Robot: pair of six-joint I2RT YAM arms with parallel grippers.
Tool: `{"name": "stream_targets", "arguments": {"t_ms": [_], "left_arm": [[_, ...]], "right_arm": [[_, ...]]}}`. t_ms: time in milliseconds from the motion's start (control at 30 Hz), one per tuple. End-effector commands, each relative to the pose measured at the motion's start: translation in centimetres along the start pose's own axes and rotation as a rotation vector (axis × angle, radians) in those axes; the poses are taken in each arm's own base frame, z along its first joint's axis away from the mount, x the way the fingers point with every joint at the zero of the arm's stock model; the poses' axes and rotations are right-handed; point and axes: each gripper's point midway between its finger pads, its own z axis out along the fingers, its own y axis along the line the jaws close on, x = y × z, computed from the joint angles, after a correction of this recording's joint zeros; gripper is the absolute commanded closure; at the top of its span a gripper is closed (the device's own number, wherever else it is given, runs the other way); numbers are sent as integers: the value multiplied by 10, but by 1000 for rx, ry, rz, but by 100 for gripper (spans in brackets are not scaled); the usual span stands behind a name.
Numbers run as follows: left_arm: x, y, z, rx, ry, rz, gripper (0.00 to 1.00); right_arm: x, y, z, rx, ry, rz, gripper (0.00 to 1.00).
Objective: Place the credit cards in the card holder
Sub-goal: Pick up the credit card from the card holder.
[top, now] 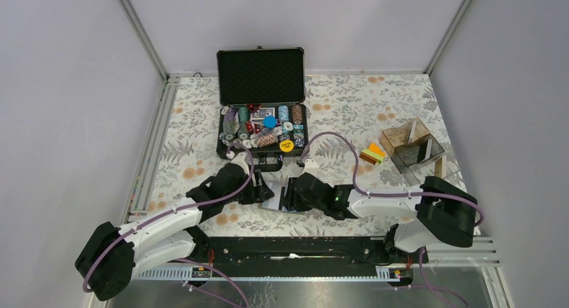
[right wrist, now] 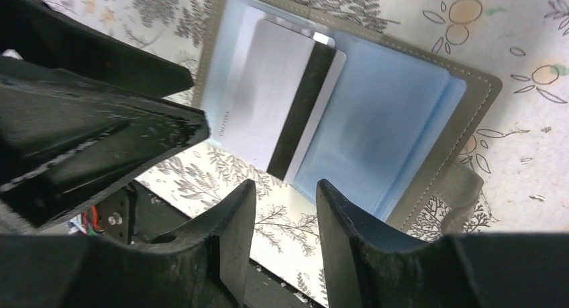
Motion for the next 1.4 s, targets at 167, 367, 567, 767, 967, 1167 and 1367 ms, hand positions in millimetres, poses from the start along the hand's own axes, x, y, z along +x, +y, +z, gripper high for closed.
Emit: {"name": "stream_targets", "arguments": {"t_ms": [167, 367, 567, 767, 967, 1167, 1367], "left_arm": [[-18, -9, -2, 35, -65, 58, 39], [-9, 9, 9, -55, -19, 43, 44], [-3, 15, 12, -47, -25, 26, 47], [4, 10, 20, 9, -8, 24, 62], [9, 11, 24, 10, 19, 23, 77], [6, 5, 25, 40, -3, 13, 92], [8, -1, 31, 77, 15, 0, 100]], "right_arm": [[-5, 16, 20, -1, -11, 40, 59], [-10, 7, 25, 46, -45, 43, 59], [-8, -12, 27, 126, -59, 38, 58], [-7, -17, 34, 167, -51, 17, 55], [0, -18, 44, 174, -10, -11, 55], [-1, -14, 48, 141, 0, -27, 56], [-2, -22, 47, 131, 0, -8, 57]]}}
